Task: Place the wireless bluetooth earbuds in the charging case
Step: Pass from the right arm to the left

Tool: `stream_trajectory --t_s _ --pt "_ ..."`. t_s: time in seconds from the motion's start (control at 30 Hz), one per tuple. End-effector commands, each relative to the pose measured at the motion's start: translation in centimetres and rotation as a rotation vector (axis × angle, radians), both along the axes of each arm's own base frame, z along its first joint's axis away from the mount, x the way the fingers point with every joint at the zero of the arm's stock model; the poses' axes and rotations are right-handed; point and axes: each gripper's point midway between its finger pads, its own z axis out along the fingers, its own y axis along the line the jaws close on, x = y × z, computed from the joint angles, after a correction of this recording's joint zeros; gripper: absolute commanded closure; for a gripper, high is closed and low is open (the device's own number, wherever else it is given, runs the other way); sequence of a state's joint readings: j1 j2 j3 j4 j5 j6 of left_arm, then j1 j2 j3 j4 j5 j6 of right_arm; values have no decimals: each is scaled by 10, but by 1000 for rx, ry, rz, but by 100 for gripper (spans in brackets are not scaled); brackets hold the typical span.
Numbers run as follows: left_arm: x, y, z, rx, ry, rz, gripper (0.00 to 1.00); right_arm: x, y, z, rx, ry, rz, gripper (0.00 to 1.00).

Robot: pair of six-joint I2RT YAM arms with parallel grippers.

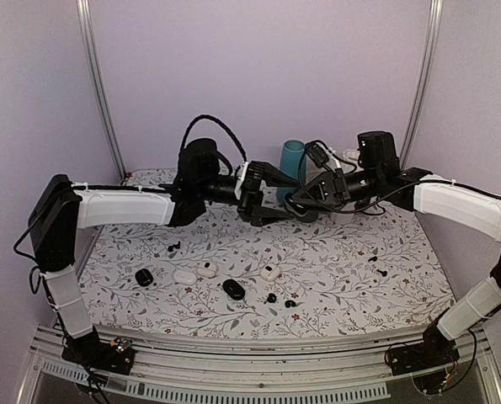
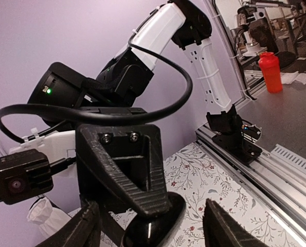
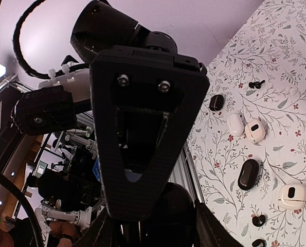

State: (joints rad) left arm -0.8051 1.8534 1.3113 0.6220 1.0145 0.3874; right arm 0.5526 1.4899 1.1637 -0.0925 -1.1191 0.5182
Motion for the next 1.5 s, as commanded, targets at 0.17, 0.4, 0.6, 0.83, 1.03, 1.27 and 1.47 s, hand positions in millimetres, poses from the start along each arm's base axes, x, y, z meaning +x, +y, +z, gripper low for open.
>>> stream_trajectory --t_s 0.17,0.4,0.6,0.83,1.03,1.27,1.47 --pt "-10 -14 -15 23 -17 -41 34 -6 4 8 10 -17 42 94" --pt "-10 -18 -21 27 -26 -32 38 -8 5 4 2 -5 52 94" --pt "-8 -20 -22 14 -23 -28 51 -7 7 11 9 -23 59 94" --pt "-7 -22 -18 -2 -12 -19 77 -6 7 9 -2 -23 53 93" --pt "0 -22 -15 -3 8 11 100 4 5 8 -37 -71 -27 60" --pt "24 -14 1 -84 29 221 100 30 -9 7 -72 -163 -262 20" --pt "40 -8 5 -68 99 320 100 47 -25 7 -42 -170 -461 16"
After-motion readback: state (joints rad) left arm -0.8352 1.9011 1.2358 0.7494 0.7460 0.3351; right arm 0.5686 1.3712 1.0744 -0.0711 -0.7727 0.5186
